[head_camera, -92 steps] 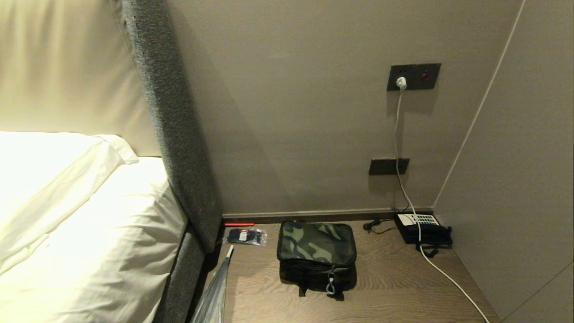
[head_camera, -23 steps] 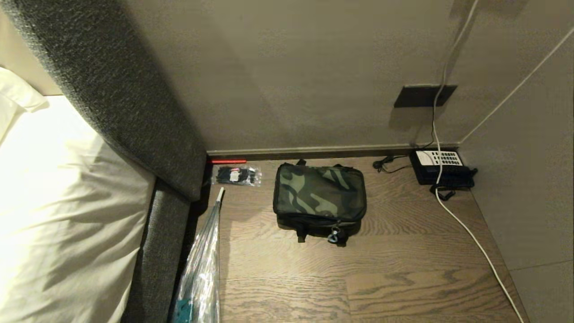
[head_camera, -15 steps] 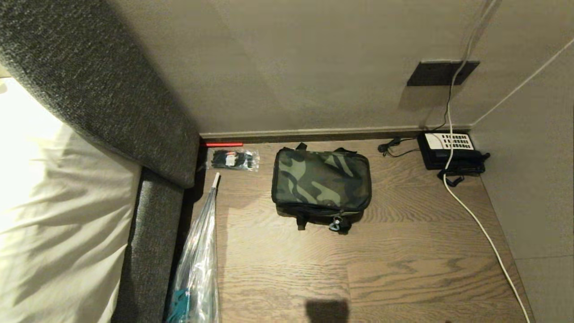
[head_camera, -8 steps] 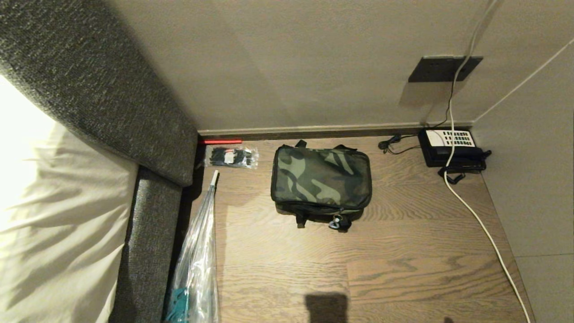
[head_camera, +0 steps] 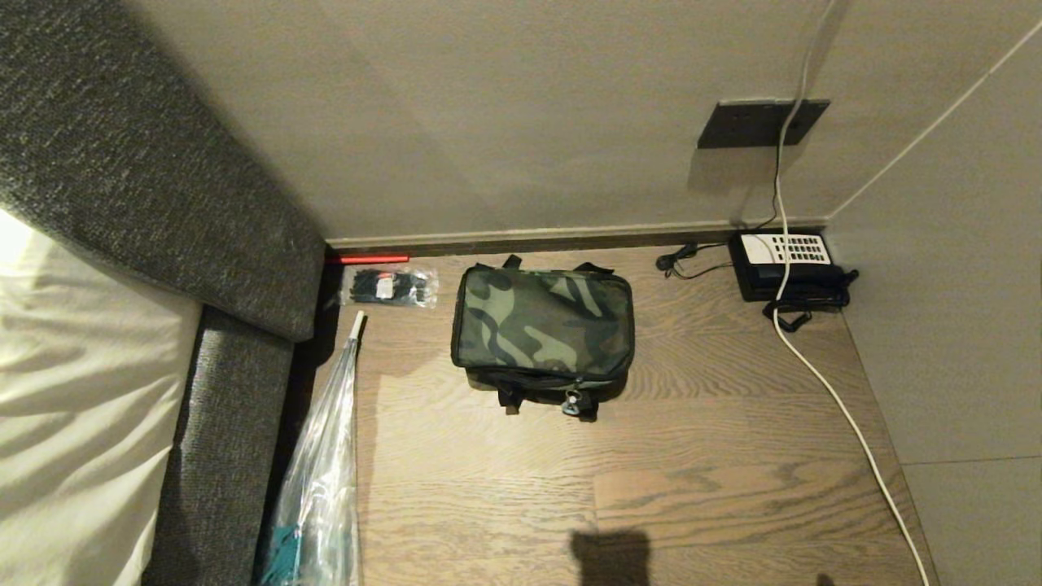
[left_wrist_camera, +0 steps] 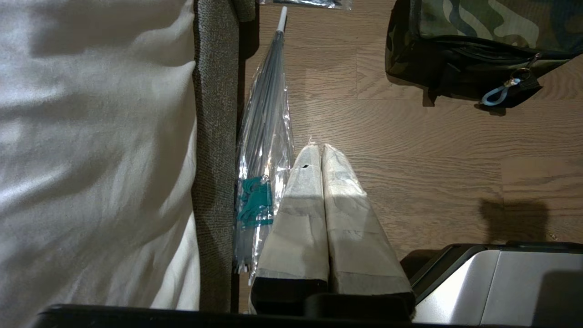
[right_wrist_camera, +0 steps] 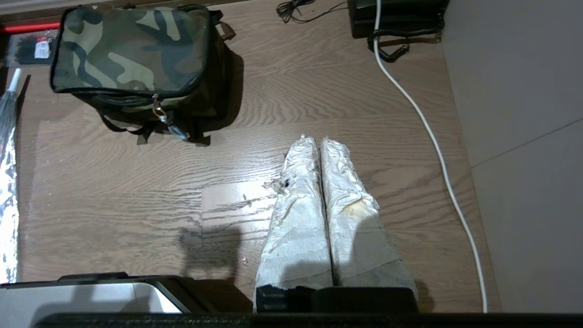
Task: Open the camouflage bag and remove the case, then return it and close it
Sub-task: Open the top of the storage box
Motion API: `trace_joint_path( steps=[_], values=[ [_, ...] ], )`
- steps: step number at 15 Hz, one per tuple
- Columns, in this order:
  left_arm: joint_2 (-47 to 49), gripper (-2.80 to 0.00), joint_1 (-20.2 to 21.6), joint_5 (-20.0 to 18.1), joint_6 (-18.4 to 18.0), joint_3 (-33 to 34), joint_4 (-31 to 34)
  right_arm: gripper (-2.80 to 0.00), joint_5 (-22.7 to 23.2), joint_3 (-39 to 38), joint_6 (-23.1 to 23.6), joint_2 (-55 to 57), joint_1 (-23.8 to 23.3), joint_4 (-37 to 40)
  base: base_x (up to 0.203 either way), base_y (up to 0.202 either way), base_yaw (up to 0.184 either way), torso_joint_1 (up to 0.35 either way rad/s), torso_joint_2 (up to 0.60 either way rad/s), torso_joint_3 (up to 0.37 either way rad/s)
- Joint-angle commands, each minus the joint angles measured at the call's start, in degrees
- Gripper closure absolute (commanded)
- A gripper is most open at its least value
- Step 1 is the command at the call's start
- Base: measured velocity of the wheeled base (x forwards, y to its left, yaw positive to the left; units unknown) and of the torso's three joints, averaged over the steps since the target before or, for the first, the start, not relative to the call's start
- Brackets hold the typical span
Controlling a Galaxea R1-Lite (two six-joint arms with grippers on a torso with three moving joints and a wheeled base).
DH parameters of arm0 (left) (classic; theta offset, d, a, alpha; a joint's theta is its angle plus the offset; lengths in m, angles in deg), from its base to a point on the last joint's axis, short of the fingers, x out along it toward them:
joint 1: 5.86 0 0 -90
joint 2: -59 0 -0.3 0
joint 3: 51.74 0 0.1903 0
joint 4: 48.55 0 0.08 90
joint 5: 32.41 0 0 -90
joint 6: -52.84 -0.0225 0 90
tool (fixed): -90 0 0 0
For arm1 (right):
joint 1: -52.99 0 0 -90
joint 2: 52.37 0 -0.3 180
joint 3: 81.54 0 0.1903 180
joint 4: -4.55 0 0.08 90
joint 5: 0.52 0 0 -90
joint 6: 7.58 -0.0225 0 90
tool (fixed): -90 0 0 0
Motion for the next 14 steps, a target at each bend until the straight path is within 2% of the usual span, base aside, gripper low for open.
trace_joint_path(
  steps=[1, 14],
  values=[
    [-0.1, 0.0, 0.1, 0.0, 0.0, 0.0, 0.1, 0.0, 0.0, -0.8, 0.0, -1.2, 0.0, 0.0, 0.0, 0.0, 0.0, 0.0, 0.0, 0.0],
    [-0.1, 0.0, 0.1, 0.0, -0.5, -0.1, 0.1, 0.0, 0.0, -0.8, 0.0, -1.2, 0.0, 0.0, 0.0, 0.0, 0.0, 0.0, 0.0, 0.0]
  ],
)
